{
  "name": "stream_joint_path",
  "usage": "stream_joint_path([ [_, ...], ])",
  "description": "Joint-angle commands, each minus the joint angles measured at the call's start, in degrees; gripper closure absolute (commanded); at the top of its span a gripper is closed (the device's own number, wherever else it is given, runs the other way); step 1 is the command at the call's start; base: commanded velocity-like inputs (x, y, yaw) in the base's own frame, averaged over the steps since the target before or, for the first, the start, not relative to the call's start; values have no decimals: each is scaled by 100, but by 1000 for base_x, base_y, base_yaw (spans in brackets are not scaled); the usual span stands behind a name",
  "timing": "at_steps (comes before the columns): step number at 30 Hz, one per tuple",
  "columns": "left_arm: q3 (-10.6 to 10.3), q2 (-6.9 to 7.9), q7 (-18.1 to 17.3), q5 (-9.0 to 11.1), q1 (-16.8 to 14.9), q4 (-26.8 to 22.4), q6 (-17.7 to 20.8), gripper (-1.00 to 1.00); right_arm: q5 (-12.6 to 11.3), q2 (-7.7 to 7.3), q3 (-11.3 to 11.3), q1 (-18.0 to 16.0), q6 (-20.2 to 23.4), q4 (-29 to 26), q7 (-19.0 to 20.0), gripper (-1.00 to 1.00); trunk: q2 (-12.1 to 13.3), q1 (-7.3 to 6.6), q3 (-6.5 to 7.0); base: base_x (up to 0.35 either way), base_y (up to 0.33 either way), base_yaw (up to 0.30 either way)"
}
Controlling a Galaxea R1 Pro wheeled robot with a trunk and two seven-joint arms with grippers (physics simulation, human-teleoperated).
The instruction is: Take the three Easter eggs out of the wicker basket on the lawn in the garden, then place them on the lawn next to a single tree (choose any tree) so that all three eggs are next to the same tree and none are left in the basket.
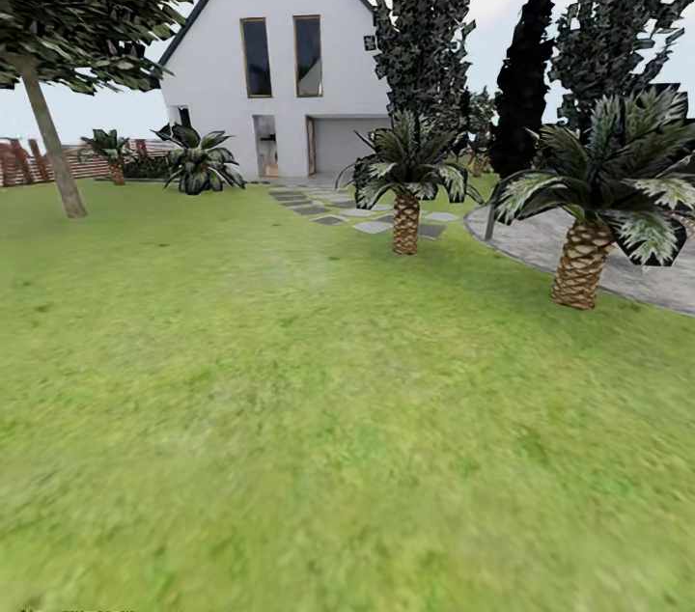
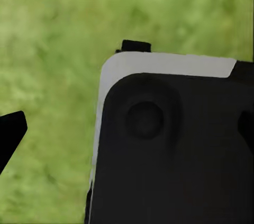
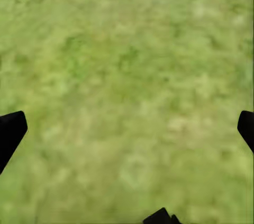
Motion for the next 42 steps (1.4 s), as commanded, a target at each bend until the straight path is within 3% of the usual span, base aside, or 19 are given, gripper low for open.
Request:
stream_joint_path([
  [1,129,57,3,274,0,-66,6,-100,-47,-3,-38,-2,-16,-20,1,-100,-3,2,-5,242,-143,279],
  [2,248,129,2,506,0,-115,6,-100,-113,-20,-40,-2,-19,-32,1,-100,-3,2,-5,254,-148,279],
  [3,393,220,2,860,0,-180,4,-100,-203,-54,-48,-2,-21,-45,1,-100,-3,2,-5,262,-166,279],
  [4,458,259,2,1096,0,-241,5,-100,-253,-74,-53,-2,-22,-53,1,-100,-3,2,-5,265,-176,280],
  [7,585,375,1,2131,0,-496,0,-100,-334,-151,-66,-7,-24,-370,1,-100,-3,2,-5,268,-187,280],
  [11,602,459,-8,2758,0,-557,-63,-100,-418,-367,-82,-94,-24,-550,0,-100,-3,2,-5,261,-197,280],
  [13,604,459,-23,2861,0,-566,-252,-100,-451,-452,-88,-259,-20,-543,0,-100,-3,2,-6,250,-204,278],
  [14,597,437,-43,2925,0,-566,-718,-100,-521,-575,-96,-465,-12,-524,-5,-100,-3,2,-8,246,-204,261],
  [16,587,423,-56,2942,0,-559,-1126,-100,-640,-650,-101,-547,-9,-518,-6,-100,-3,2,-14,260,-175,253],
  [20,570,402,-67,2946,0,-540,-1543,-100,-852,-787,-104,-626,-7,-514,-6,-100,-3,2,-31,296,-76,243],
  [29,569,305,-51,2924,0,-516,-1706,-100,-930,-880,-105,-669,-22,-513,-1,-100,-3,2,-51,257,-11,258],
  [42,545,162,-9,2910,0,-291,-1765,-100,-918,-887,-105,-670,-32,-518,-6,-100,-3,2,-52,28,0,284],
])
